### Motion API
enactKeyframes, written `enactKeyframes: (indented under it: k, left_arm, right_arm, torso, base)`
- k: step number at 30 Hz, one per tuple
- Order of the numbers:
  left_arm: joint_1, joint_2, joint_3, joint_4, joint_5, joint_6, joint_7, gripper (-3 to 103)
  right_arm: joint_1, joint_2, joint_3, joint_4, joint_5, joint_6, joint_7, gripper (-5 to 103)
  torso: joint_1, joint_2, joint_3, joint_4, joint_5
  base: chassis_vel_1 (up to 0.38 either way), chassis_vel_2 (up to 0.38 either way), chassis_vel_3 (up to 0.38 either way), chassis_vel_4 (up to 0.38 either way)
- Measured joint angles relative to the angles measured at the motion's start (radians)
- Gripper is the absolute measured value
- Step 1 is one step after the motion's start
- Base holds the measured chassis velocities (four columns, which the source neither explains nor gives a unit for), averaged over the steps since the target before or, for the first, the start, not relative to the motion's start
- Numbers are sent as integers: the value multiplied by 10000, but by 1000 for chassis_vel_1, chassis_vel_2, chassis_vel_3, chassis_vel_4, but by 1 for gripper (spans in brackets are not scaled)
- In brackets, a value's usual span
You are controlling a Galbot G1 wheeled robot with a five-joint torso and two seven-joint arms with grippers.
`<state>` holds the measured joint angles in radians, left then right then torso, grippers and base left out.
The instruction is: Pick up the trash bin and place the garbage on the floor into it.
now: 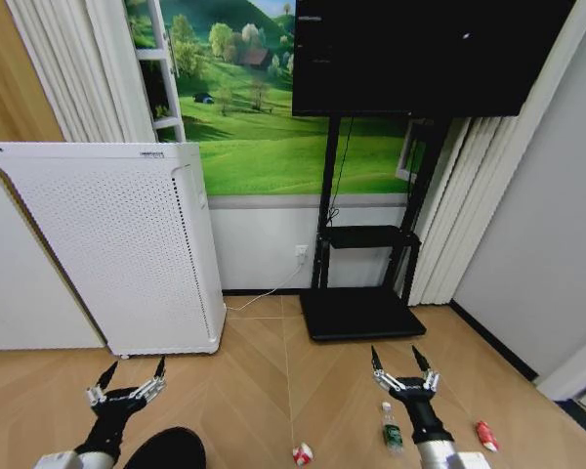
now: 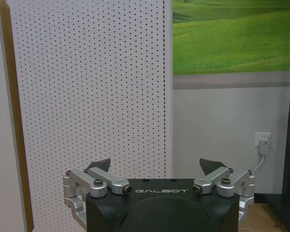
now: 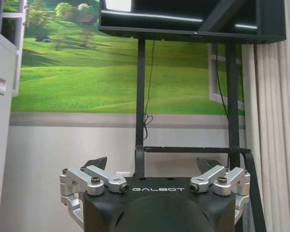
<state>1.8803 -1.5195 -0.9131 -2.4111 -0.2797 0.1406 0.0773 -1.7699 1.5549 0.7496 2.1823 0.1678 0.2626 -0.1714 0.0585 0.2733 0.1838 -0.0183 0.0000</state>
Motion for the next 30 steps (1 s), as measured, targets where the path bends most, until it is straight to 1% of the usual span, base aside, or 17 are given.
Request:
enactKeyframes:
  k: [7, 12, 16, 17, 19, 30]
  left_arm:
    - [1, -20, 24, 6, 8, 4, -2, 100]
    - [0, -22, 24, 28, 9, 5, -17, 100]
    - [-46, -26, 61, 53, -111, -58, -184, 100]
    - [-76, -47, 82, 66, -237, -70, -297, 100]
    - [-64, -52, 70, 86, -268, -76, -308, 100]
    - [-59, -47, 62, 84, -289, -74, -297, 100]
  right_arm:
    - [0, 16, -29, -8, -32, -11, 8, 100]
    - [12, -8, 11, -36, -15, -11, 16, 100]
    - [15, -14, 20, -45, 10, 12, 14, 100]
    - [18, 6, 7, -44, 29, 13, 17, 100]
    - [27, 15, -7, -58, 32, 11, 30, 100]
    - [32, 15, -5, -69, 61, 3, 61, 100]
  torso:
    - [-89, -283, -193, 0, 0]
    - [-128, -391, -264, 0, 0]
    - [-155, -505, -350, 0, 0]
    - [-172, -574, -401, -1, 0]
    - [-201, -687, -486, 0, 0]
    - [-251, -899, -648, -1, 0]
  base:
    - [0, 0, 0, 0]
    - [0, 0, 0, 0]
    - [0, 0, 0, 0]
    - [0, 0, 0, 0]
    - [0, 0, 0, 0]
    - [0, 0, 0, 0]
